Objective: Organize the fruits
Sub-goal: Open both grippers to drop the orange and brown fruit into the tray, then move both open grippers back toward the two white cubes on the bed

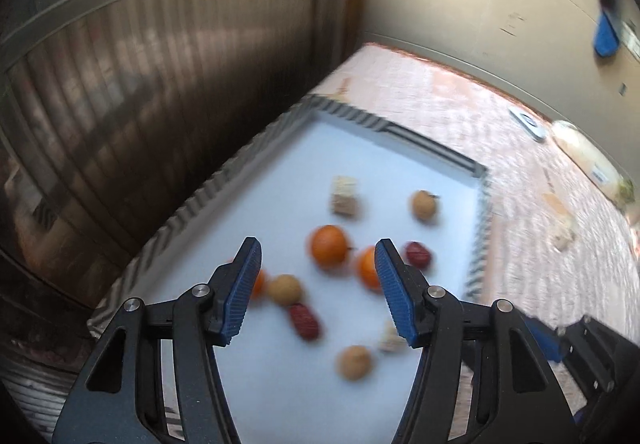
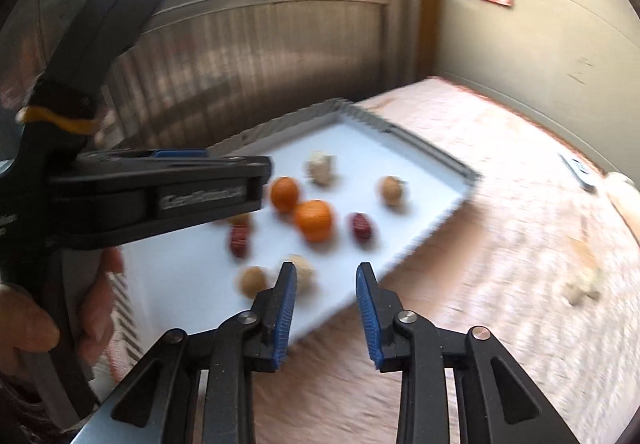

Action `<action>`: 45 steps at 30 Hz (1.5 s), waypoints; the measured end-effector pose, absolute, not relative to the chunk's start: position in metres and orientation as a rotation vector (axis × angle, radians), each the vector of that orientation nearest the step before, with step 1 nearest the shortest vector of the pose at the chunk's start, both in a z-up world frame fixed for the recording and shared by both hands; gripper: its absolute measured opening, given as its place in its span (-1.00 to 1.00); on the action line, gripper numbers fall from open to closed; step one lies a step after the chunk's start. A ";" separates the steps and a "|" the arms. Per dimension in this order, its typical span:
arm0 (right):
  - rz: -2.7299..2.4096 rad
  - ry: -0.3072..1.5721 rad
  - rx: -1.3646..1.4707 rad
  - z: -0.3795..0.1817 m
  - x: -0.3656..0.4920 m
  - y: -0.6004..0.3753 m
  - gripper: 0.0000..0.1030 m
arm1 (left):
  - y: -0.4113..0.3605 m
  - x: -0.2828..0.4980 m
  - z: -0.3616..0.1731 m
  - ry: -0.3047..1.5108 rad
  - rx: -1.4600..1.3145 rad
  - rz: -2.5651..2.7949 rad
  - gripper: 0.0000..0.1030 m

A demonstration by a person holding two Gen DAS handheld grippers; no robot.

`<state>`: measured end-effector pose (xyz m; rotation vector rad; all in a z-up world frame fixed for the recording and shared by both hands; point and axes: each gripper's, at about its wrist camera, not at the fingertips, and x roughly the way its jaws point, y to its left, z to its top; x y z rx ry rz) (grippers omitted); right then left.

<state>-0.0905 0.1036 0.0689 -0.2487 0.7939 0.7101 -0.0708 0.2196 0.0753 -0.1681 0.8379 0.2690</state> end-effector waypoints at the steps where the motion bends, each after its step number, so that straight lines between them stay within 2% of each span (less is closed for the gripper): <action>1: 0.687 0.795 -0.240 0.069 -0.089 0.096 -0.40 | 0.211 -0.069 0.076 0.837 -0.156 0.251 0.15; 10: 0.456 0.797 -0.189 0.072 -0.062 0.023 -0.37 | 0.134 -0.049 0.084 0.824 -0.083 0.090 0.15; 14: 0.359 0.794 -0.175 0.072 -0.054 -0.011 -0.24 | 0.099 -0.043 0.083 0.834 -0.056 0.021 0.15; 29: 0.150 0.824 -0.066 0.071 -0.018 -0.138 -0.21 | -0.010 0.003 0.057 0.945 0.054 -0.190 0.15; 35: 0.118 0.844 0.046 0.064 -0.007 -0.174 -0.20 | -0.033 0.035 0.037 0.979 0.081 -0.175 0.15; 43: 0.143 0.859 0.040 0.058 0.014 -0.174 -0.20 | -0.039 0.066 0.022 0.988 0.088 -0.141 0.15; 45: 0.150 0.864 0.033 0.056 0.019 -0.172 -0.20 | -0.037 0.068 0.017 0.987 0.079 -0.144 -0.06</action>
